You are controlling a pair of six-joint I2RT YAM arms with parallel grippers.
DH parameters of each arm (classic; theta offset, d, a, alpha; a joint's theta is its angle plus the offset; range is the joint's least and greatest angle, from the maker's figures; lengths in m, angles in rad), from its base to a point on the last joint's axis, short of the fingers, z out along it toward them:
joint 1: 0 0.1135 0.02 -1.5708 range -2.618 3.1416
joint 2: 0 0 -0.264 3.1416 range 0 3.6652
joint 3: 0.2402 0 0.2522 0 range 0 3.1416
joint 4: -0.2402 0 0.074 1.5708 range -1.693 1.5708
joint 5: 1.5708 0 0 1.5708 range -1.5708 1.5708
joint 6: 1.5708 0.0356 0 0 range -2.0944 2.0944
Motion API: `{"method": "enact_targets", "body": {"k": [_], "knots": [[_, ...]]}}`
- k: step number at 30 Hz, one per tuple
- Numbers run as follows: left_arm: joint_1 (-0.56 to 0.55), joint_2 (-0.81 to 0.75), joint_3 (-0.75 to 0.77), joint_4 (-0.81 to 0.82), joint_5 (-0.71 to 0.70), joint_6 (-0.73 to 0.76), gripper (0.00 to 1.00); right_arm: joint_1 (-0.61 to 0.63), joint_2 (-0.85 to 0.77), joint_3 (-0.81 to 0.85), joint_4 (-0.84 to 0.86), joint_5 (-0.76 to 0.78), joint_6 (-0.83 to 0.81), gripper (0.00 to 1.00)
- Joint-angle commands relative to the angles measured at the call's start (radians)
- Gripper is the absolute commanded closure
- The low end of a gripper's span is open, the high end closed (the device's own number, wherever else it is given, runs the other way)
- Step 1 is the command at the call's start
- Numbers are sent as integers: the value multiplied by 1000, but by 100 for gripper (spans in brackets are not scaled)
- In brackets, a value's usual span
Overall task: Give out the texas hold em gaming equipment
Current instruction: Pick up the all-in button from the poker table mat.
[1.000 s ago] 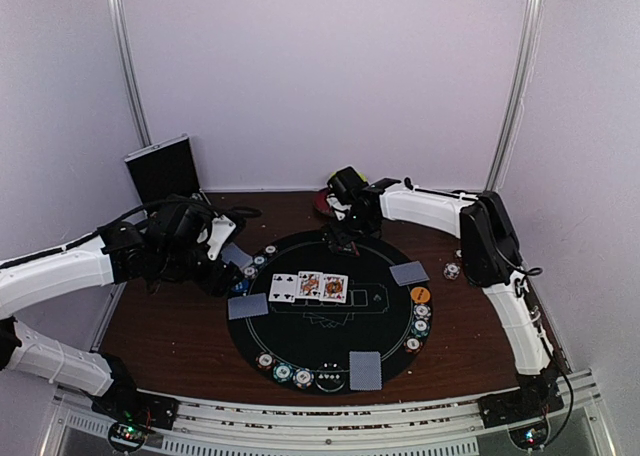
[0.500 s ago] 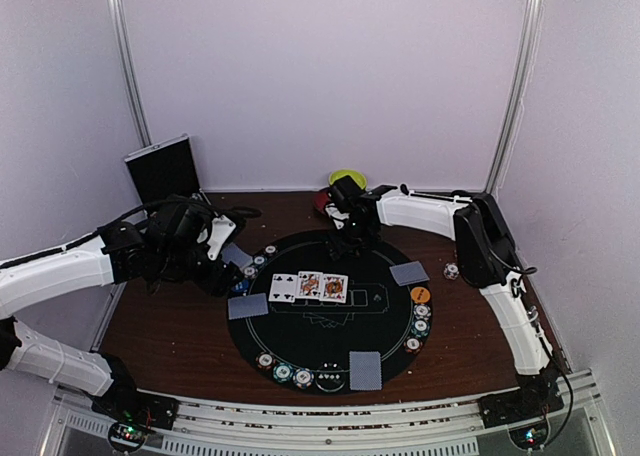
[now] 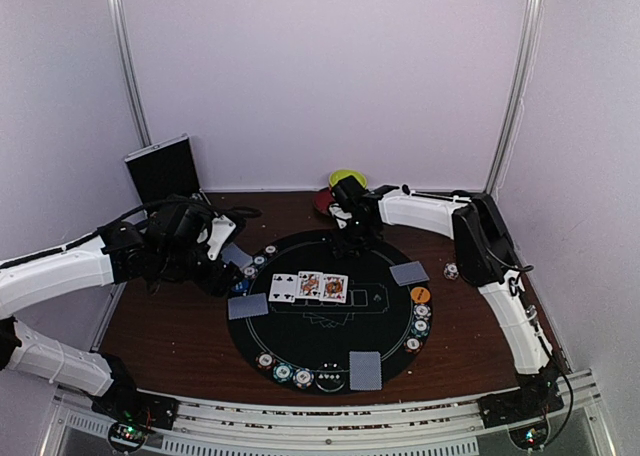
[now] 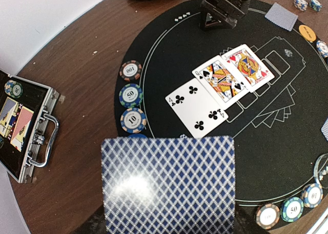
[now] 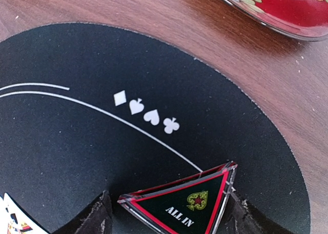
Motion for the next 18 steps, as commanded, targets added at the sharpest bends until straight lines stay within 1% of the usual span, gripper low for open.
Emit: {"method": "enact_targets", "body": {"k": [1, 7, 13, 18], "knots": [[9, -8, -1, 55, -12, -11, 37, -10, 51, 21, -1, 11, 12, 27], [9, -9, 0, 55, -11, -10, 37, -9, 49, 22, 5, 53, 9, 34], [9, -9, 0, 55, -12, -9, 37, -3, 33, 22, 9, 37, -4, 43], [8, -12, 0, 55, -13, -10, 37, 11, -18, 18, 19, -9, -41, 44]]}}
